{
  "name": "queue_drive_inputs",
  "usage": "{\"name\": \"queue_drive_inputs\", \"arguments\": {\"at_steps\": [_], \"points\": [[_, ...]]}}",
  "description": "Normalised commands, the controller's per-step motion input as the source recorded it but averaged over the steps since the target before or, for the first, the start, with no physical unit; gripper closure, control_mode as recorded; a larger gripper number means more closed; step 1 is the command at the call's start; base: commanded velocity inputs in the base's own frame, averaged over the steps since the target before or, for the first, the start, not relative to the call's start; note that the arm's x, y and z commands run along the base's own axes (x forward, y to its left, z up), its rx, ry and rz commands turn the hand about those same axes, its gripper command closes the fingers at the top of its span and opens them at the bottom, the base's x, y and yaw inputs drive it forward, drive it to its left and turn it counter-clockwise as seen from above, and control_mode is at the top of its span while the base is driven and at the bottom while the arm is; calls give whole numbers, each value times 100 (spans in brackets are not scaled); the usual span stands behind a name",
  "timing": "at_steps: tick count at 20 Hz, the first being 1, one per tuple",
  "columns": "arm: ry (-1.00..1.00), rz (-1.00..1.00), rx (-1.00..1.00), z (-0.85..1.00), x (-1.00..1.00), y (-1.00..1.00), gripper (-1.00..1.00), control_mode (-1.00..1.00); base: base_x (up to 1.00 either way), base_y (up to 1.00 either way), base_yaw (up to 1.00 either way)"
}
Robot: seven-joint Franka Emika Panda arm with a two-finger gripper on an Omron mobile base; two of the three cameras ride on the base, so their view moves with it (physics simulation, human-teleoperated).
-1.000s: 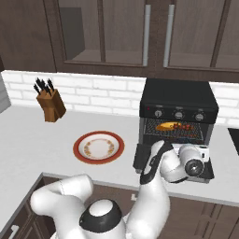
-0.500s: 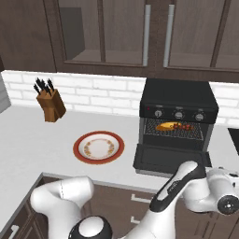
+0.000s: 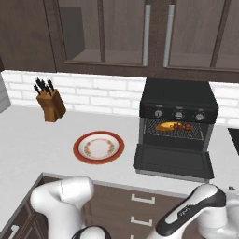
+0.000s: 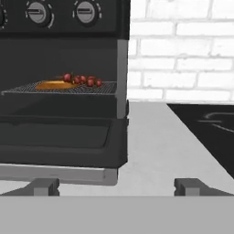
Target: Pick up the kebab skewer and baguette bread, and place them inside the toaster oven. Close the toaster oven door and start by setting the timer.
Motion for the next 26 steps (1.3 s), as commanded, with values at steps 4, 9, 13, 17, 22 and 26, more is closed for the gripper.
{"name": "queue_drive_inputs", "arguments": {"at_steps": [4,9,13,17,22,26], "points": [[0,3,0,-34,-1,-3,-100,-100,0,0,0],[0,0,0,-27,0,0,-100,-100,0,0,0],[0,0,0,-21,0,0,-100,-100,0,0,0],[4,0,0,-4,0,0,-100,-100,0,0,0],[12,0,0,0,0,4,-100,-100,0,0,0],[14,0,0,0,5,8,-100,-100,0,0,0]]}}
